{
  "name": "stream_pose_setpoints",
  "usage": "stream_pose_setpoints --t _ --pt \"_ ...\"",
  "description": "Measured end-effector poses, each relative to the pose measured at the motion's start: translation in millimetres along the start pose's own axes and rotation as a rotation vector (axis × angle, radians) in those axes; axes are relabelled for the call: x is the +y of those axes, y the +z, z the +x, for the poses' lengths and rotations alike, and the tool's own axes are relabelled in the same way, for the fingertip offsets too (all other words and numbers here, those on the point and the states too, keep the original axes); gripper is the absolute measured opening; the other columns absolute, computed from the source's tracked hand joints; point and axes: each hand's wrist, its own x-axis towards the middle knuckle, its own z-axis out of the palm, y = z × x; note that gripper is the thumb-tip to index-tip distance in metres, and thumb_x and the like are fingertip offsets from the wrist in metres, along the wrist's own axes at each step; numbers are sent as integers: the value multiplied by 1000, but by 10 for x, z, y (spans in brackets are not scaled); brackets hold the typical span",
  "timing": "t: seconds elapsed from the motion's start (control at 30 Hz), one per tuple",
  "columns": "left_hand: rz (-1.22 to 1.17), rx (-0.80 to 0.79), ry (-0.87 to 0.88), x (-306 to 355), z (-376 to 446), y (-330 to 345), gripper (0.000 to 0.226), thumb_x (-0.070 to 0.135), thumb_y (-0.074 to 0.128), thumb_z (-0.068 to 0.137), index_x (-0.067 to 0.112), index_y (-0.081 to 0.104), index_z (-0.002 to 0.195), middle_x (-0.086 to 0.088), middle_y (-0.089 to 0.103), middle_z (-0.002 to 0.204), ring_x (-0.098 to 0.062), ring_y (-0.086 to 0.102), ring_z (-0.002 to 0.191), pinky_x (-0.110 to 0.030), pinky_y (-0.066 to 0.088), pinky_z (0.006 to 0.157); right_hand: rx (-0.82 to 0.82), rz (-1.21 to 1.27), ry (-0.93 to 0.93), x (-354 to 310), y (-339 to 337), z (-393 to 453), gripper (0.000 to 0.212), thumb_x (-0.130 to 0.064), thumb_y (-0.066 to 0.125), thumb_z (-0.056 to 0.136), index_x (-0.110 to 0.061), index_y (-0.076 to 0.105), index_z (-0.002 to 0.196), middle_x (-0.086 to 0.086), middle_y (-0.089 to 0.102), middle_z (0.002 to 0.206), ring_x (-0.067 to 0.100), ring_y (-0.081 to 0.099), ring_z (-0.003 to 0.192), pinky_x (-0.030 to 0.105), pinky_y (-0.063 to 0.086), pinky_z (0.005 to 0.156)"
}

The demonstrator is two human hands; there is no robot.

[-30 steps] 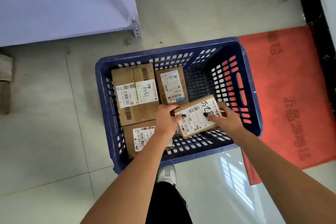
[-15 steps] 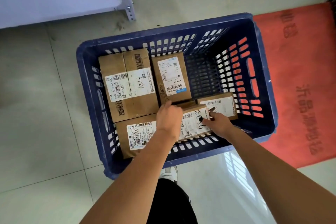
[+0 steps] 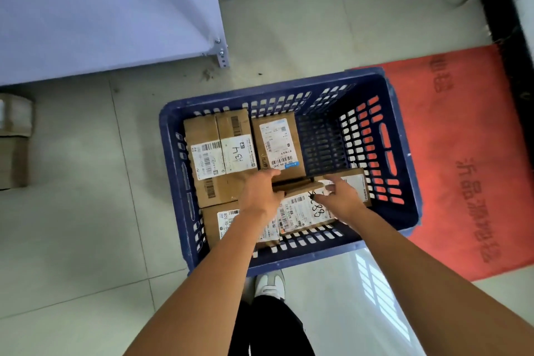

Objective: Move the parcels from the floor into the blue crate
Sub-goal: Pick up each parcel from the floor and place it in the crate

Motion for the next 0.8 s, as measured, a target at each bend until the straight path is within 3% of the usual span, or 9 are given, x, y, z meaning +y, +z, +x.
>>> stream_pose_setpoints --t 0.03,0.13,0.27,0.33,0.4,0.53,0.63,0.73,0.8 --pt "-35 17 -14 16 -43 -140 56 11 65 83 22 47 135 -3 52 139 -7 63 90 -8 48 80 -7 24 -24 -136 -11 -86 65 -17 65 86 -17 34 143 12 49 138 24 53 112 32 47 90" --pt "-135 78 -69 26 -187 -630 59 9 66 83 20 46 136 -5 52 139 -19 58 115 -22 46 90 -42 52 -123 -615 15 -306 70 -11 66 84 -21 32 144 9 53 135 16 54 100 24 49 78" --pt "-325 223 -99 -255 -366 -1348 66 9 71 78 16 44 137 -1 55 134 -19 53 122 -31 43 104 -63 46 -271 -1395 293 -624 82 -15 74 77 -27 29 144 8 48 139 27 49 126 39 45 103" --pt "-481 255 -109 -494 -500 -1744 67 9 70 79 17 41 139 8 51 121 -10 53 110 -21 41 95 -79 29 -357 -1782 578 -765 84 -14 75 76 -27 28 145 10 45 142 28 45 129 43 41 107" --pt "-570 290 -134 -850 -645 -2115 69 12 70 80 19 39 140 5 50 113 -12 52 101 -21 41 85 -105 38 -419 -2161 960 -902 85 -11 76 75 -25 29 145 11 42 143 26 46 127 40 43 104" --pt "-694 374 -169 -1805 -944 -2734 72 12 73 77 20 39 141 -6 46 142 -24 46 128 -25 39 94 -194 111 -441 -2799 1898 -1223 88 -12 77 74 -28 28 145 12 44 139 26 48 124 32 47 93" --pt "-814 419 -216 -2603 -1184 -3152 73 11 73 76 24 39 140 -5 43 144 -25 44 130 -29 39 99 -210 157 -420 -3213 2647 -1476 88 -14 78 74 -28 28 145 12 43 139 24 46 124 31 42 97" --pt "-922 449 -259 -3366 -1405 -3577 80 12 77 70 26 39 139 -5 45 143 -25 47 128 -31 40 101 -258 213 -394 -3596 3338 -1680 87 -13 77 74 -32 29 144 11 39 141 20 46 115 27 40 89" --pt "-938 450 -300 -3838 -1537 -3839 81 12 77 69 26 39 139 -5 47 142 -25 47 128 -36 41 104 -275 216 -366 -3808 3742 -1801 88 -13 77 74 -34 29 144 12 38 143 23 47 121 27 40 89"
